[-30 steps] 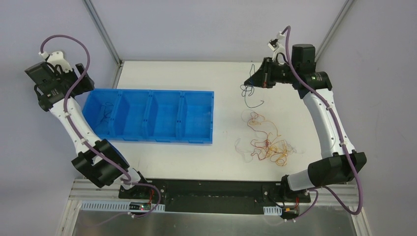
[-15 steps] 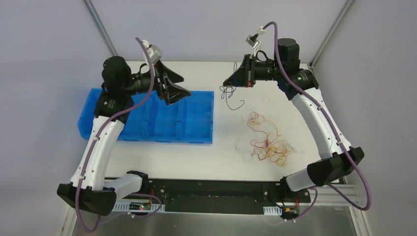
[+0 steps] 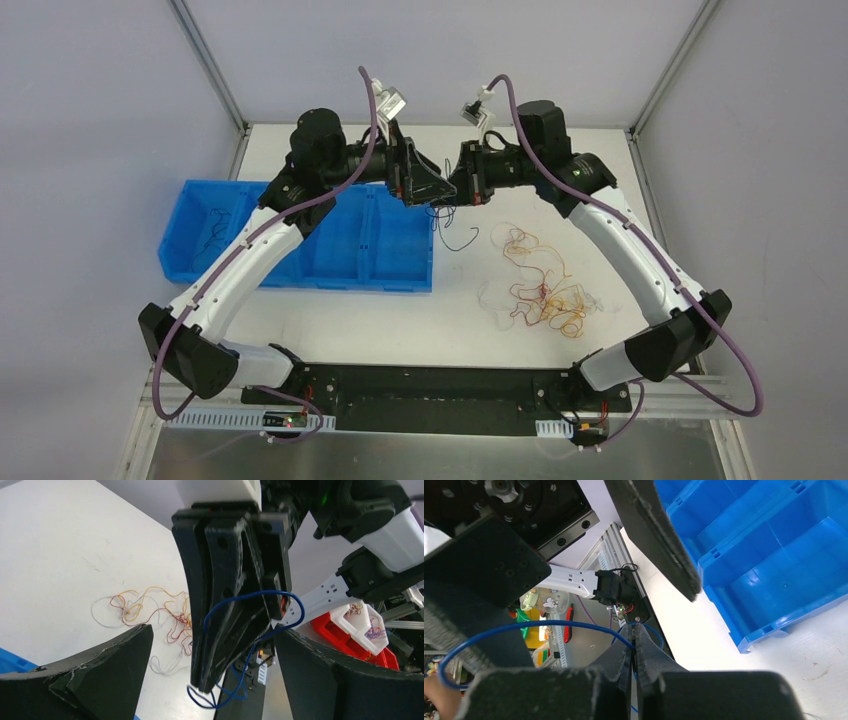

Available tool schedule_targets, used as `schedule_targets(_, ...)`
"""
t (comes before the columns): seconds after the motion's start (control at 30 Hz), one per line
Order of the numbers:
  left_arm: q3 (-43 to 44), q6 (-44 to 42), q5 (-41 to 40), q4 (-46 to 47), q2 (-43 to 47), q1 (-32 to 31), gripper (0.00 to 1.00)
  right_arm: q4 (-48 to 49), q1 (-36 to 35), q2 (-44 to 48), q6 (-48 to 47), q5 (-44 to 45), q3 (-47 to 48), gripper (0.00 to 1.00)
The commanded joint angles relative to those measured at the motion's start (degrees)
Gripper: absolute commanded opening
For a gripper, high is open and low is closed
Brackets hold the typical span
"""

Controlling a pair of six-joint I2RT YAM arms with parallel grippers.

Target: Untangle the cables

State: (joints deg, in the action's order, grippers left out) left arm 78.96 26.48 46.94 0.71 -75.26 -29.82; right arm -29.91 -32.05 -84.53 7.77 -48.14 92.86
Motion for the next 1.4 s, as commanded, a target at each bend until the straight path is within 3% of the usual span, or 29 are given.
schedule_targets(0.0,3.39,3.61,-3.05,5.71,-0.89,-1.46,0.95,0.42,-1.62,-0.15,-1.99,1.72,-0.68,0.0)
schedule_targets(0.1,3.14,4.18,-3.22,6.75,-1.41,-1.86,0.95,0.6,-1.78,-0.27,-1.87,1.49,-0.84,0.0)
schedule_targets(0.37,4.55,5.74,-4.51,9.84,-1.74,-1.85,0.57,1.11,-1.89,0.97,-1.0,-1.1,-3.38,0.0)
schedule_targets(0.47,4.4,6.51,-3.06,11.18,-1.74,-1.82,0.34,1.71,-1.88,1.05,-0.6,-1.41,-3.56,0.0)
schedule_targets(0.57,4.25,6.82,-1.85,11.68,-1.46,-1.75,0.02,1.79,-1.79,1.26,-0.6,-1.8,-3.67,0.0)
schedule_targets(0.67,4.43,6.83,-1.28,11.41,-0.94,-1.09,0.0,1.8,-1.45,1.45,-0.37,-2.2,-4.09,0.0)
schedule_targets(0.77,5.63,7.22,-2.09,11.02,-0.44,1.3,0.0,1.14,-0.66,2.02,-0.48,-2.67,-5.56,0.09)
schedule_targets(0.93,12.76,11.32,-3.83,10.85,-1.12,9.29,0.0,-3.09,1.08,4.21,-6.88,-2.41,-12.58,0.13)
schedule_targets(1.03,17.14,10.9,-4.95,8.56,-1.65,14.19,0.0,-5.63,1.65,5.15,-10.4,-2.27,-15.37,0.2)
schedule_targets(1.23,21.95,6.08,-7.88,-2.82,-0.51,24.52,0.0,-9.92,3.79,6.42,-15.24,-0.69,-16.31,0.21)
schedule_targets(1.37,25.79,-1.41,-11.76,-14.79,0.4,33.8,0.0,-12.97,7.71,7.29,-17.68,0.08,-16.24,0.3)
